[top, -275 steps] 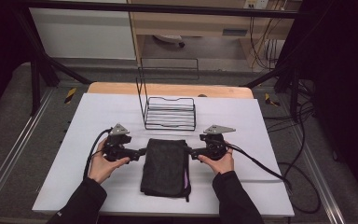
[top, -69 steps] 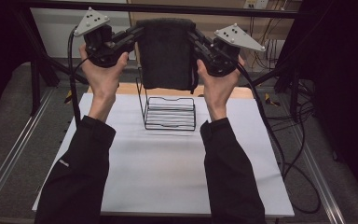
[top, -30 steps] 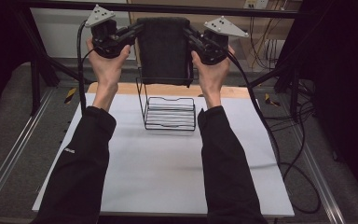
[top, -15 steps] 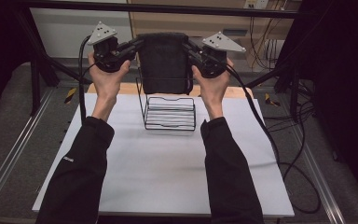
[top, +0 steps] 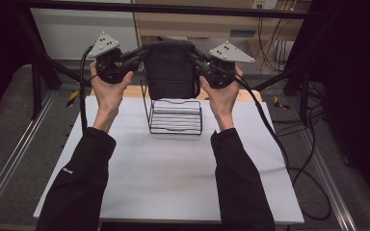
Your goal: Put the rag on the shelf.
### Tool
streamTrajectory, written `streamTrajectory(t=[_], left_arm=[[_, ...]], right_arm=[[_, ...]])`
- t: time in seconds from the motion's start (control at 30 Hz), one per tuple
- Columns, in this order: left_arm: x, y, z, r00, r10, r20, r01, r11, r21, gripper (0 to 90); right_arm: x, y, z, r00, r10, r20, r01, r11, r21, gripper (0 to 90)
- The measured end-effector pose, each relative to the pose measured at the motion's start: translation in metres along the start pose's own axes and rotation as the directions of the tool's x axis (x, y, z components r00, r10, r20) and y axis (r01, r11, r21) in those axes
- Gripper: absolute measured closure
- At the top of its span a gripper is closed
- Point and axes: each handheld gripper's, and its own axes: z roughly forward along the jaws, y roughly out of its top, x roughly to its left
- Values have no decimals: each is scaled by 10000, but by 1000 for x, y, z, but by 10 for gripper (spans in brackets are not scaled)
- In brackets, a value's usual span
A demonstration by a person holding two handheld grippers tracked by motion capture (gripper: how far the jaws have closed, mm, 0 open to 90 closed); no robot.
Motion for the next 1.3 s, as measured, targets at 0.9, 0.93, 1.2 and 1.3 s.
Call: streamTrajectory(t=[0.9,0.93,1.2,1.3], left_arm=[[-19,-33,-18,9987,430,272,-432,9990,93,815],[-19,-35,-18,9988,410,285,-414,9990,158,814],[-22,-50,-22,9991,158,403,-186,9974,693,793],[-26,-54,-24,9990,238,376,-274,9949,970,779]], right_arm=[[15,-30,-24,9975,-642,-290,643,9979,38,787],[16,-31,-24,9973,-661,-319,663,9978,68,785],[20,-42,-31,9977,-384,-561,427,9961,775,750],[22,-47,-37,9974,-261,-676,341,9921,1209,699]])
